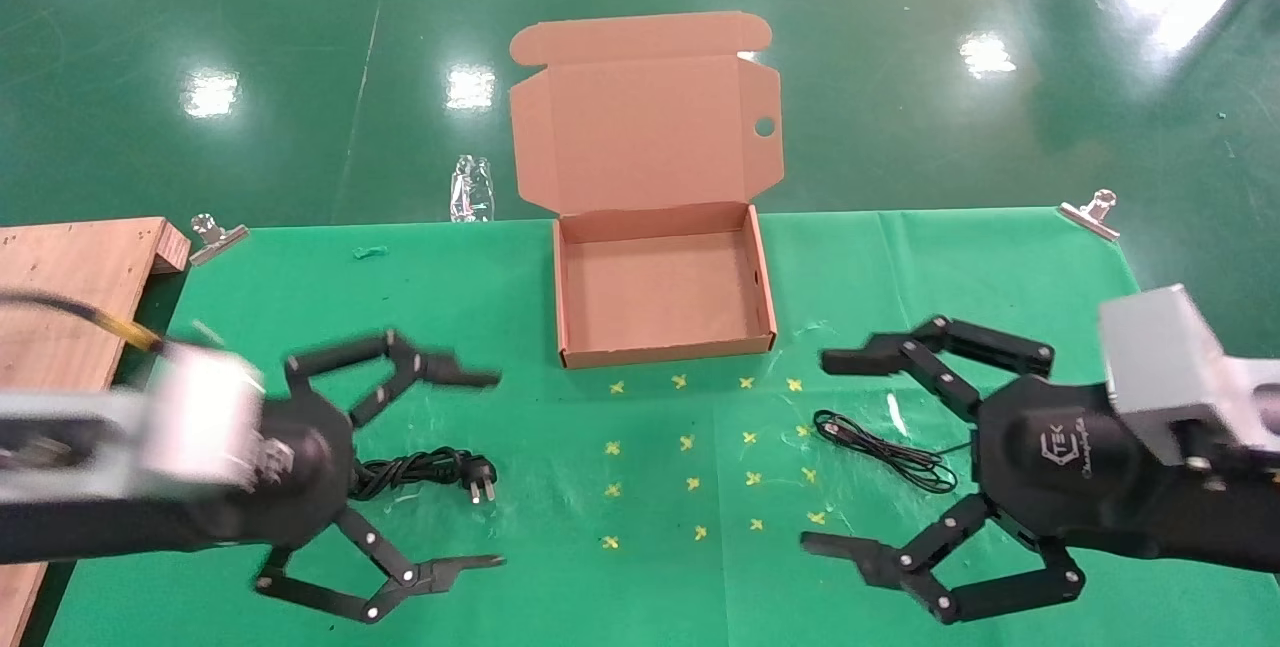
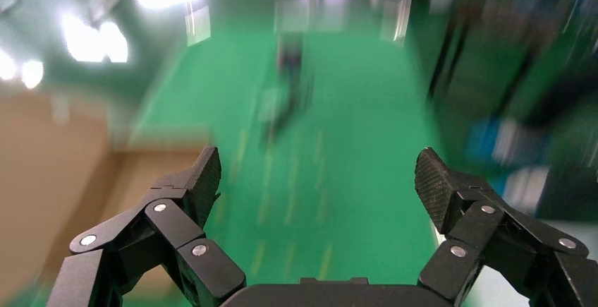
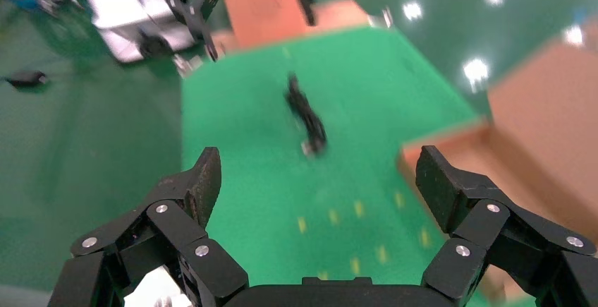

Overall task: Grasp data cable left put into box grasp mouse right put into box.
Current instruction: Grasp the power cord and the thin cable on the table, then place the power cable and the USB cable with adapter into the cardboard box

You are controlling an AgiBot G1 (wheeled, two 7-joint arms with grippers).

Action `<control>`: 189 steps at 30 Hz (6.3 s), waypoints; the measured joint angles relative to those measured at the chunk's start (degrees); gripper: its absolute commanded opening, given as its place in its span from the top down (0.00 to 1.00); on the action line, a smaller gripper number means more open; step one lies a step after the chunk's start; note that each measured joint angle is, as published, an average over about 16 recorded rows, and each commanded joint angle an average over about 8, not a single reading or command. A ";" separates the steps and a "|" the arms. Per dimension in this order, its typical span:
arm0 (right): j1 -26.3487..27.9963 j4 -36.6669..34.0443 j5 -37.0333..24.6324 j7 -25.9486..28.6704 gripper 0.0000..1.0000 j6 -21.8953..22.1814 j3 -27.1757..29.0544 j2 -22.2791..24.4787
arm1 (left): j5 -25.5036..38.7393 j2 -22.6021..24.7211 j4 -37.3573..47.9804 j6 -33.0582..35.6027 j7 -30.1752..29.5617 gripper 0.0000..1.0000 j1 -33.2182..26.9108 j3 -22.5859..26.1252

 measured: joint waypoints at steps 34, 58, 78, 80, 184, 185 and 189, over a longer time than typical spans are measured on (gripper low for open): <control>-5.10 0.95 -3.08 -0.67 0.00 2.88 -0.32 2.85 | 51.59 13.29 0.68 -16.31 -23.94 0.00 -1.39 14.42; 10.07 -14.93 -48.09 6.06 0.00 12.73 -16.08 -13.36 | 53.41 14.32 0.61 -15.22 -26.22 0.00 -1.85 15.08; 19.41 -39.58 -52.15 -4.76 0.39 16.73 -18.32 -25.54 | 53.43 14.33 0.62 -15.23 -26.22 0.53 -1.84 15.09; 19.77 -40.48 -52.23 -5.12 0.64 16.85 -18.36 -25.86 | 53.43 14.33 0.62 -15.23 -26.22 0.78 -1.84 15.08; 25.67 -10.27 -54.37 11.57 1.00 18.54 -12.98 -11.30 | 83.51 44.18 13.98 -43.93 -47.77 0.00 -15.28 39.62; 25.68 -9.96 -54.31 11.68 1.00 18.60 -12.88 -11.19 | 83.85 44.17 14.10 -43.98 -48.97 0.00 -15.64 40.66; 25.78 -8.82 -53.97 11.97 1.00 18.83 -12.49 -10.84 | 84.87 44.13 14.26 -44.18 -53.22 0.00 -17.01 44.30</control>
